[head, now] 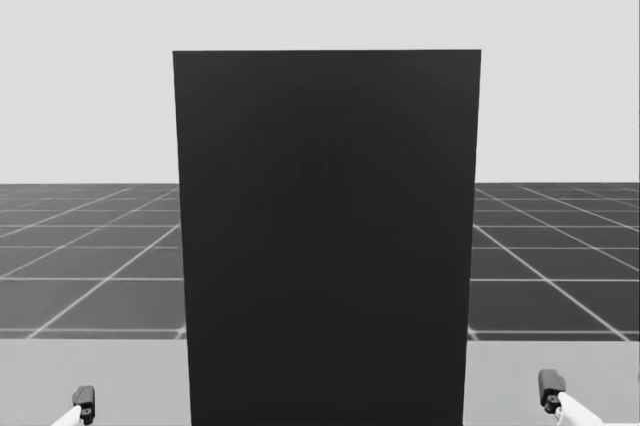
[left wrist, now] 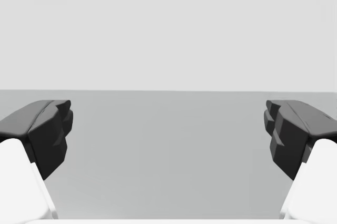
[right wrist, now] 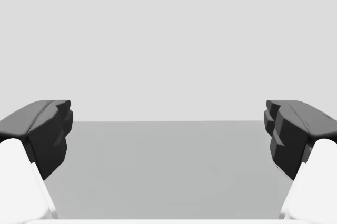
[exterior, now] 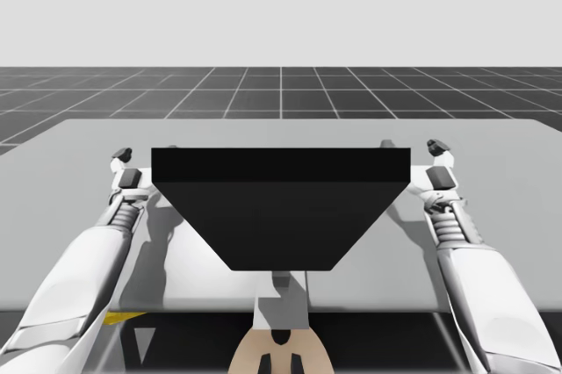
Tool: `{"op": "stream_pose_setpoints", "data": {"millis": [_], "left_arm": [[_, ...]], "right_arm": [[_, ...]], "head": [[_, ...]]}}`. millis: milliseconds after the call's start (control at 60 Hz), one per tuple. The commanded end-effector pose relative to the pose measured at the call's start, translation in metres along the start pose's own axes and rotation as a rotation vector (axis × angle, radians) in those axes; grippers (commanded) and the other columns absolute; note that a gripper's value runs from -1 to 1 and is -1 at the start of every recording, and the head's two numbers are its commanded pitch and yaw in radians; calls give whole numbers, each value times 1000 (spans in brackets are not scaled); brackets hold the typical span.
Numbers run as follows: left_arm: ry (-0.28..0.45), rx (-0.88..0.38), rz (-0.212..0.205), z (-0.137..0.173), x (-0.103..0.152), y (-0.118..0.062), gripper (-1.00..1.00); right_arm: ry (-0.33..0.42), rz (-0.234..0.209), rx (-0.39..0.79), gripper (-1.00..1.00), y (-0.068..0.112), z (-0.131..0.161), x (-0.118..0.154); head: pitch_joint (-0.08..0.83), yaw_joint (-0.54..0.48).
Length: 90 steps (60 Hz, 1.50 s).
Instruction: Reach around the screen and pick up the object behind it.
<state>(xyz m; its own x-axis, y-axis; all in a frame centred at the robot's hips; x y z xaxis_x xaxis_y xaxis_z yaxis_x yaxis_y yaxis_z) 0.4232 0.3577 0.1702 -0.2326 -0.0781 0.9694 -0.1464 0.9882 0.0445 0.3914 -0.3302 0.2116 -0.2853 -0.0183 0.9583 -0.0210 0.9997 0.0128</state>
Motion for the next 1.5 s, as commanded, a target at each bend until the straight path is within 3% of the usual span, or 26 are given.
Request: {"op": "stream_pose_setpoints", "data": {"millis": [17, 50, 100, 167, 183, 200, 250, 267, 317, 350, 400, 433, 500, 633, 700, 767, 817, 933, 950, 1067, 1167, 1367, 1500], "left_arm": [[5, -11, 3, -1, -1, 0, -1000], [4, -14, 1, -1, 0, 0, -1000], [5, -38, 3, 0, 2, 1, -1000], [-14, -110, -9, 4, 7, 1, -1000], [-62, -212, 17, 8, 12, 0, -1000], [-64, -255, 31, 10, 15, 0, -1000], [-60, -320, 49, 16, 20, 0, -1000], [-63, -370, 70, 20, 24, 0, -1000], [-13, -498, 116, 27, 29, 0, -1000], [-19, -536, 99, 31, 30, 1, -1000], [2, -643, 130, 37, 33, 2, -1000], [-15, -700, 125, 42, 35, 3, -1000], [-16, -785, 133, 47, 37, 5, -1000], [-1, -934, 93, 62, 40, 6, -1000], [34, -957, 45, 67, 41, 5, -1000], [61, -986, 24, 73, 41, 4, -1000], [123, -1015, 18, 77, 42, 3, -1000], [192, -1049, -21, 83, 43, -1, -1000], [204, -1059, -28, 84, 43, -3, -1000], [244, -1095, -8, 88, 44, -11, -1000], [266, -1093, -33, 87, 40, -20, -1000], [288, -1064, -51, 66, 22, -33, -1000], [322, -1073, -53, 49, 8, -55, -1000]], "right_arm": [[-2, 12, -26, -1000, 0, 2, -2], [8, 6, 30, -1000, 1, 3, -1], [68, -73, 156, -1000, 2, 6, 3], [100, -91, 288, -1000, 5, 11, 8], [60, -108, 365, -1000, 8, 14, 10], [52, -112, 402, -1000, 8, 15, 11], [49, -120, 467, -1000, 10, 19, 13], [55, -143, 534, -1000, 12, 22, 15], [53, -158, 613, -1000, 14, 27, 18], [57, -182, 692, -1000, 16, 32, 19], [43, -197, 741, -1000, 17, 35, 20], [36, -221, 817, -1000, 18, 39, 22], [35, -233, 862, -1000, 19, 43, 23], [92, -283, 1043, -1000, 19, 56, 28], [174, -276, 1073, -1000, 20, 59, 27], [228, -256, 1097, -1000, 21, 61, 25], [300, -253, 1119, -1000, 20, 61, 25], [355, -222, 1113, -1000, 20, 63, 25], [356, -200, 1107, -1000, 20, 63, 25], [360, -181, 1117, -1000, 21, 63, 23], [359, -170, 1115, -1000, 21, 64, 22], [340, -162, 1115, -1000, 20, 65, 23], [336, -149, 1119, -1000, 22, 66, 22]], "head": [[-17, 11], [-16, 10], [-14, 10], [-11, 8], [-10, 7], [-9, 7], [-7, 5], [-4, 2], [-1, -2], [3, -5], [7, -9], [10, -13], [13, -15], [19, -14], [22, -12], [27, -12], [29, -13], [34, -14], [36, -14], [40, -14], [43, -11], [46, 7], [54, 17]]}}
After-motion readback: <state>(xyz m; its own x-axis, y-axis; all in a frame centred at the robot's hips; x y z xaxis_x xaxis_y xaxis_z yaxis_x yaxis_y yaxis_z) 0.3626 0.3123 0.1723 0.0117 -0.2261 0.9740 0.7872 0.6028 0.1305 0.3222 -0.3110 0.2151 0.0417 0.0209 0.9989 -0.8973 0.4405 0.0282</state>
